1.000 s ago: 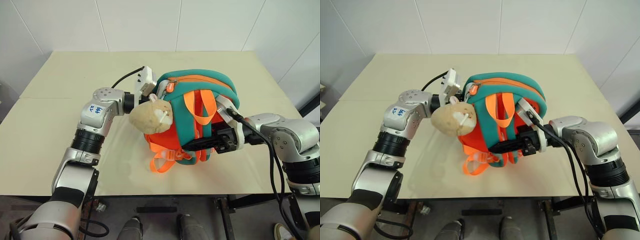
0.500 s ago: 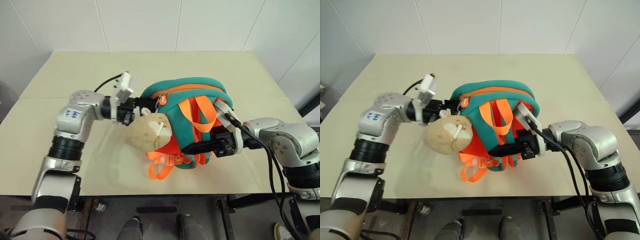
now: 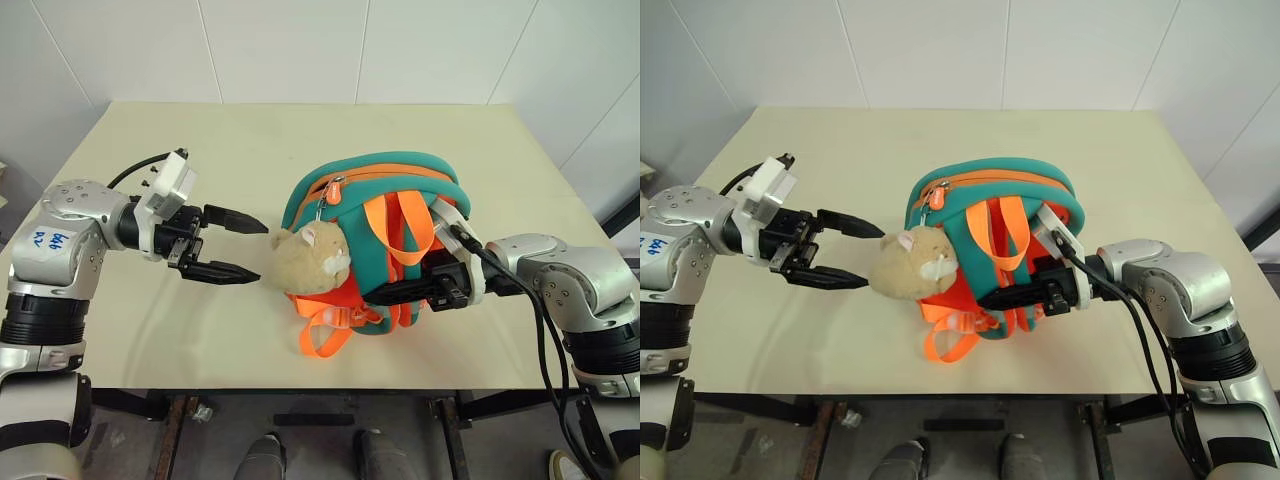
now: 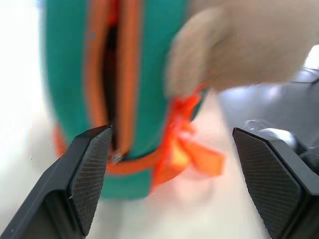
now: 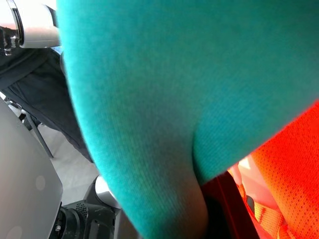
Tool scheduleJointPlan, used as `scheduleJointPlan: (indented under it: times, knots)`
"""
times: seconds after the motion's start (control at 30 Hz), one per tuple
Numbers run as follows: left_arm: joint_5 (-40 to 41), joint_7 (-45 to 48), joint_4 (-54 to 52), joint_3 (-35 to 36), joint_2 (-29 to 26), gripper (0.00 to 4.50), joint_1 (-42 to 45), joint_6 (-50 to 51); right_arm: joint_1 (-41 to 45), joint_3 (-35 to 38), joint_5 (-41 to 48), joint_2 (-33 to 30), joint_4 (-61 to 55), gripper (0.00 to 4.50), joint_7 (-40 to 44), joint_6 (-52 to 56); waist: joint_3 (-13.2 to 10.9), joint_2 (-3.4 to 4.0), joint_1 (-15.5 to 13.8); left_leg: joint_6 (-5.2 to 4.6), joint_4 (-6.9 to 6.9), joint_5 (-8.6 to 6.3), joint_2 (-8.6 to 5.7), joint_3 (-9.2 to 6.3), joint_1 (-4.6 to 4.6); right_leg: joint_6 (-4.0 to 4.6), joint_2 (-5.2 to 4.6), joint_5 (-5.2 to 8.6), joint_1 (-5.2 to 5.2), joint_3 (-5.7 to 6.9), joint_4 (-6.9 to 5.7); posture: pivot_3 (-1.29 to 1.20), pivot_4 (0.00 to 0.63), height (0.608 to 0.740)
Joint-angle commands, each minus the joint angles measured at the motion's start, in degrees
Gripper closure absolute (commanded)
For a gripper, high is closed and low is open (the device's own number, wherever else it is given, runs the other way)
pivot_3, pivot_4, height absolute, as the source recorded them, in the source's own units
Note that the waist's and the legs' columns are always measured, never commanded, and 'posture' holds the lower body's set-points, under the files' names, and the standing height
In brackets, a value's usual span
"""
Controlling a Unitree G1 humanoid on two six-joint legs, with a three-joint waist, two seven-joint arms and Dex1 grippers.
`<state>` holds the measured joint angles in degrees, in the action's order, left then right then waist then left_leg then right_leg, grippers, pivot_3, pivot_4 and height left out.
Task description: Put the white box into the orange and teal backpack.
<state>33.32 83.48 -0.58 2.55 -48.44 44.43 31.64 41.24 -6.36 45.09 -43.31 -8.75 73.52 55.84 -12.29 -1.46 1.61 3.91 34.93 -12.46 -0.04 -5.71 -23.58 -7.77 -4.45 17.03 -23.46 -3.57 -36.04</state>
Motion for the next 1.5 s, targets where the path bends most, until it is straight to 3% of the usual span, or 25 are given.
scheduleJointPlan:
  times: [0.03,0.17,0.37,0.5,0.83,1.2,1.4,1.5]
  knots:
    - [4.21,-4.46,-7.0,2.55,2.14,0.36,-1.03,2.39,0.75,-0.39,-0.42,0.53,0.0,4.5,0.96,-1.21,0.0,0.0,0.01,0.0,0.02,0.0,0.0,0.0,0.01,-0.01,0.0,0.0,0.01,0.0,-0.02,0.0,0.15,0.74]
    - [7.07,-8.05,-13.92,2.41,3.38,0.36,-2.91,5.09,1.14,-0.86,-0.83,0.97,0.52,4.5,1.36,-1.14,0.0,0.0,0.23,0.0,0.09,0.0,0.0,0.02,0.02,-0.02,0.01,-0.02,0.02,-0.02,-0.05,0.0,0.15,0.74]
    - [4.12,-12.79,-16.03,0.04,7.62,0.36,-4.9,0.01,1.02,-1.19,-0.57,1.52,0.0,4.5,1.56,-0.82,0.0,-0.01,0.0,0.0,0.1,0.0,-0.01,0.01,0.08,-0.01,0.01,-0.01,0.08,-0.02,-0.06,0.0,0.15,0.74]
    - [7.94,-13.49,-17.79,0.66,9.33,0.36,-5.39,2.28,0.93,-1.45,-0.78,1.85,-0.3,4.5,1.39,-0.89,0.0,0.0,-0.02,0.0,0.14,0.0,-0.02,0.01,0.05,-0.03,0.01,-0.04,0.08,-0.02,-0.02,0.0,0.15,0.74]
    - [11.42,-10.81,-20.29,4.68,-0.04,0.36,-9.02,6.21,0.73,-1.43,-1.49,1.42,0.46,4.5,1.81,-1.63,0.0,0.0,0.18,-0.02,0.06,-0.02,0.01,0.03,0.09,0.01,0.02,-0.02,0.08,-0.03,0.01,0.0,0.15,0.74]
    - [13.32,-14.63,-24.52,5.3,-0.03,0.36,-11.78,5.86,1.55,-1.93,-2.33,2.11,1.54,4.5,2.37,-2.59,0.0,0.0,0.16,-0.01,0.06,-0.02,0.01,0.03,0.1,0.01,0.02,-0.02,0.08,-0.03,0.01,0.0,0.15,0.74]
    - [4.03,-19.92,-21.47,-0.65,6.96,0.36,-10.62,-2.78,1.79,-2.27,-2.42,2.71,1.54,4.5,2.18,-2.71,0.0,0.0,-0.03,-0.01,0.08,-0.02,-0.01,0.03,0.13,0.01,0.02,-0.02,0.13,-0.03,0.02,0.0,0.15,0.74]
    - [3.58,-21.39,-21.82,-1.8,10.62,0.36,-10.6,-4.21,1.77,-2.15,-2.34,2.82,1.41,4.5,2.01,-2.49,0.0,0.0,0.04,-0.01,0.12,-0.02,-0.01,0.03,0.12,-0.01,0.02,-0.04,0.15,-0.03,0.03,0.0,0.15,0.74]
